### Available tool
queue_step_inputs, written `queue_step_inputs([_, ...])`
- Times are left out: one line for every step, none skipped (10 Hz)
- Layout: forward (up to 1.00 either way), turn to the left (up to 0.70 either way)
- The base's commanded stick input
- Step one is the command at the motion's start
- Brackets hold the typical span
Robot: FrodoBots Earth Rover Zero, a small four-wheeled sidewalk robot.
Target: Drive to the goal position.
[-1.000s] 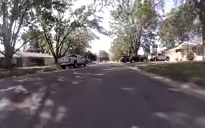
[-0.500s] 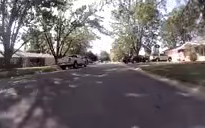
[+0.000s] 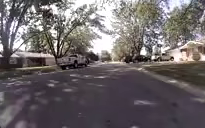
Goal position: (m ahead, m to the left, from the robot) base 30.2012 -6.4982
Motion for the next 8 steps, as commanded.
queue_step_inputs([0.69,-0.15])
queue_step_inputs([0.69,-0.3])
queue_step_inputs([0.69,-0.28])
queue_step_inputs([0.69,-0.2])
queue_step_inputs([0.69,-0.12])
queue_step_inputs([0.69,-0.04])
queue_step_inputs([0.69,0.02])
queue_step_inputs([0.69,-0.07])
